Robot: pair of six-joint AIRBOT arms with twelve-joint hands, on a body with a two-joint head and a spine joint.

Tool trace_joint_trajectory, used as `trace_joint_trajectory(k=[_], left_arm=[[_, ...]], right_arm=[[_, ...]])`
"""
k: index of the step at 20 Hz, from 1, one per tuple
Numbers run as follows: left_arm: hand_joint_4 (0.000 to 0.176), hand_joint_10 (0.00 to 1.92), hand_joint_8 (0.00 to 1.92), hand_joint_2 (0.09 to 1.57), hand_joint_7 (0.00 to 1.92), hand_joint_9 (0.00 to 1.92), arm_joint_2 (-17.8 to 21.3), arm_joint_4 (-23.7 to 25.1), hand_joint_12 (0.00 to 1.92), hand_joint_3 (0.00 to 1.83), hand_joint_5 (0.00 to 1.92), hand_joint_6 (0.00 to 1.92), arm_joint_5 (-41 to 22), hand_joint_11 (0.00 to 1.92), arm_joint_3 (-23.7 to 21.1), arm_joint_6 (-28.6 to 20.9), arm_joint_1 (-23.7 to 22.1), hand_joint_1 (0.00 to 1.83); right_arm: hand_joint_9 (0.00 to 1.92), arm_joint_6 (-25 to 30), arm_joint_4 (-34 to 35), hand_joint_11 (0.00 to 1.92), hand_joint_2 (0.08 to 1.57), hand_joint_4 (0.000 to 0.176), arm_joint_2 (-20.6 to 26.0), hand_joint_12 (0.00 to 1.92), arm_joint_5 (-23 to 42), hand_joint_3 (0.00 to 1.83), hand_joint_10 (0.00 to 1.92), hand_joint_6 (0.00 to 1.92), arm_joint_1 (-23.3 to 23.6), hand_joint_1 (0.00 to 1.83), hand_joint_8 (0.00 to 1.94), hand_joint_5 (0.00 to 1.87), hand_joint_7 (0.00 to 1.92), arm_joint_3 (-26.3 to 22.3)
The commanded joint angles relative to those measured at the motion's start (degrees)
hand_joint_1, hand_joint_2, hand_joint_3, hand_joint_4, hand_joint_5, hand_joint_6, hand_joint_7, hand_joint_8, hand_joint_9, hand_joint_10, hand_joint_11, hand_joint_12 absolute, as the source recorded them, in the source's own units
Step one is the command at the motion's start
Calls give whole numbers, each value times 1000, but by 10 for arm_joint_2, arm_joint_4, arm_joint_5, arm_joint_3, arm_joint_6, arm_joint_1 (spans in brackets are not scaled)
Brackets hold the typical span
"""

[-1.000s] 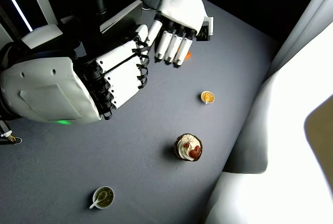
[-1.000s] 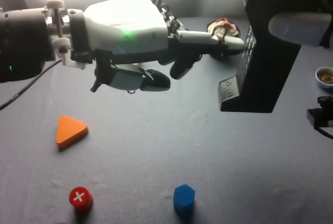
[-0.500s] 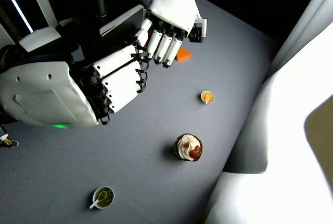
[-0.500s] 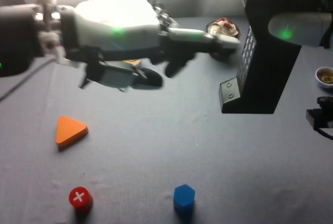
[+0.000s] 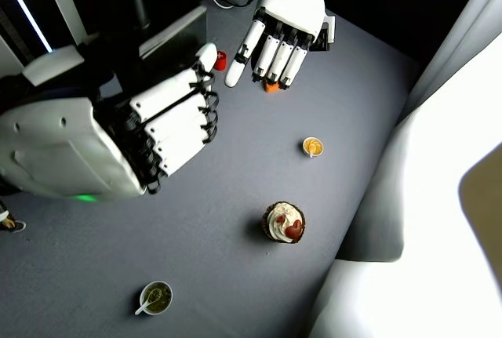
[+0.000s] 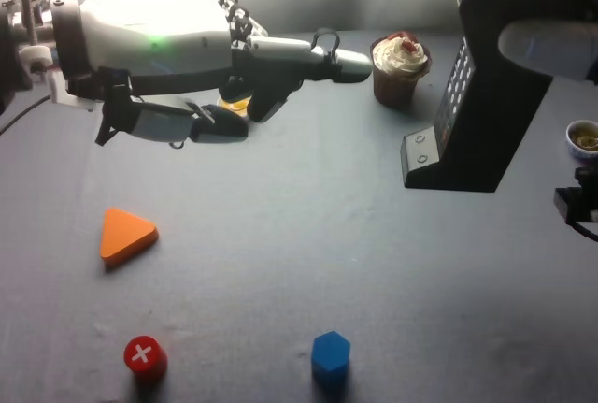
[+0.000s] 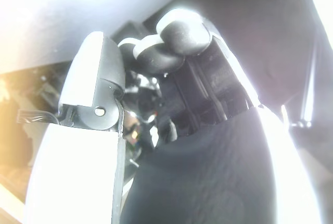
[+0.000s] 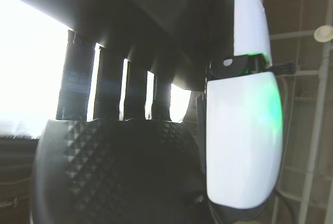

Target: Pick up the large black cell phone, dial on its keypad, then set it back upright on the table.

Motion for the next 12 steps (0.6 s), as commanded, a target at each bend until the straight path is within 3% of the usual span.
trace_joint_trajectory(k=[1, 8, 12], left_arm=[[92, 1921, 1504, 1249, 699, 810, -4, -45, 1921, 4, 99, 2, -31, 773, -3, 2, -12, 1320], [87, 1921, 1531, 1257, 683, 823, -32, -51, 1921, 5, 78, 1, -13, 757, -16, 17, -13, 1316], [88, 1921, 1527, 1254, 689, 815, -43, -53, 1921, 4, 59, 0, -6, 752, -22, 20, -14, 1318]], right_arm=[[940, 12, 14, 926, 1110, 0, 4, 1153, 90, 0, 1276, 792, -3, 1379, 1016, 993, 944, 5], [951, 12, 20, 923, 1095, 0, -6, 1134, 101, 0, 1246, 813, -21, 1382, 869, 1000, 1023, 14], [928, 12, 20, 909, 1105, 0, -6, 1162, 101, 0, 1279, 799, -20, 1380, 949, 994, 988, 13]])
